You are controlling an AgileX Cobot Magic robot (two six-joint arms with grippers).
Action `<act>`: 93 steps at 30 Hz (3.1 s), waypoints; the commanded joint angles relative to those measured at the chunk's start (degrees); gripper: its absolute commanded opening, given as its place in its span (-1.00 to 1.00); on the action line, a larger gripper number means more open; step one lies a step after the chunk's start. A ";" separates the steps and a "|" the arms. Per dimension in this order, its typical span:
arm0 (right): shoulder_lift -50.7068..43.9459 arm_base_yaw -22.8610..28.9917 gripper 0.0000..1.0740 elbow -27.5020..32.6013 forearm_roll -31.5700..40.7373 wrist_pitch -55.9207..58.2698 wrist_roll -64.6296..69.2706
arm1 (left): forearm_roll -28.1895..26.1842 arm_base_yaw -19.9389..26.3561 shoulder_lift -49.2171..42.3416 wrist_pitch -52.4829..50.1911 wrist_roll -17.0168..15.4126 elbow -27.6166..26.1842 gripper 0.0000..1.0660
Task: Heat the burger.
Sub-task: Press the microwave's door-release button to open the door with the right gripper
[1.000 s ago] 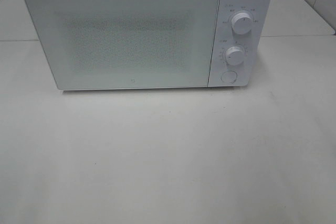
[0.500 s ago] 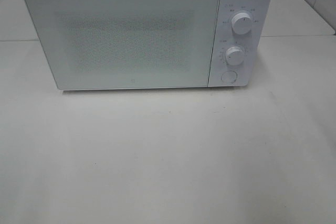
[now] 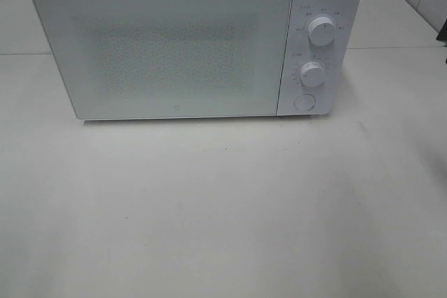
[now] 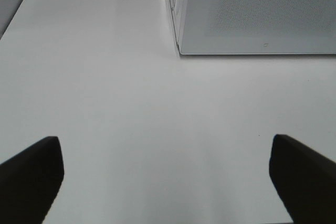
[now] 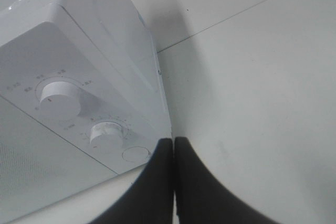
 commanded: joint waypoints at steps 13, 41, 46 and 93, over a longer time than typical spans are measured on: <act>13.35 -0.06 -1.00 9.22 -10.89 -26.30 49.27 | -0.52 0.11 -1.03 0.06 0.00 0.06 0.88; 40.57 22.57 -1.00 3.44 17.25 -42.97 59.76 | -0.52 0.11 -1.03 0.06 0.00 0.06 0.88; 43.26 22.57 -1.00 0.34 16.39 -42.91 59.76 | -0.52 0.11 -1.03 0.06 0.00 0.06 0.88; 58.96 21.72 -1.00 -20.45 25.32 -42.97 53.40 | -0.52 0.11 -1.03 0.06 0.06 0.06 0.88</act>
